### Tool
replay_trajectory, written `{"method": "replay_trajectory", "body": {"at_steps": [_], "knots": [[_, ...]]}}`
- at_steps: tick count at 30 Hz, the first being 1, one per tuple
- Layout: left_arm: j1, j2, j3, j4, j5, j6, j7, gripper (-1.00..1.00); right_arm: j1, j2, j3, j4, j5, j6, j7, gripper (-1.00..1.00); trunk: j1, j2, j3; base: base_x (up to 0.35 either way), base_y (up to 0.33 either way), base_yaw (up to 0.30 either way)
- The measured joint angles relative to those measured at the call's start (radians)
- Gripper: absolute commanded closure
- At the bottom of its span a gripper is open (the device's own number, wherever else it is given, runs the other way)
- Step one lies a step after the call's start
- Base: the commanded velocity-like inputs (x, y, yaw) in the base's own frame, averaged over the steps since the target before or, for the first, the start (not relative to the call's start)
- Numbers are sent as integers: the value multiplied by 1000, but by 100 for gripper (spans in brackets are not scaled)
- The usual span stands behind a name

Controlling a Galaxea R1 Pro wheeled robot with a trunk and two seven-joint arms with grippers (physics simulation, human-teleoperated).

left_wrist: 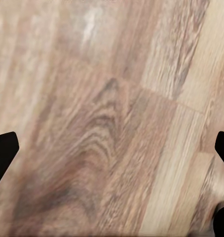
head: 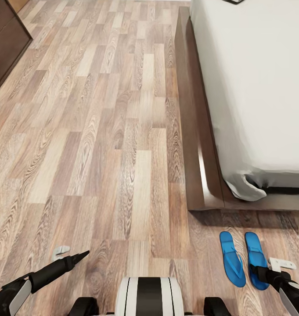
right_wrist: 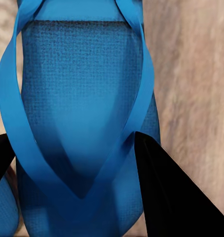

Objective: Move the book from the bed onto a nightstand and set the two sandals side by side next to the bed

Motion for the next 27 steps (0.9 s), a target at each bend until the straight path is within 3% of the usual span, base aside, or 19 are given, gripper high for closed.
{"method": "replay_trajectory", "body": {"at_steps": [20,27], "knots": [[0,1,0,0,1,0,0,-100,0,0,0,0,0,-3,-1,100,1,-1,-12,0,0,0],[0,1,0,0,1,0,-3,-100,1,1,-1,5,1,-59,-2,100,1,-1,-12,0,0,0]]}}
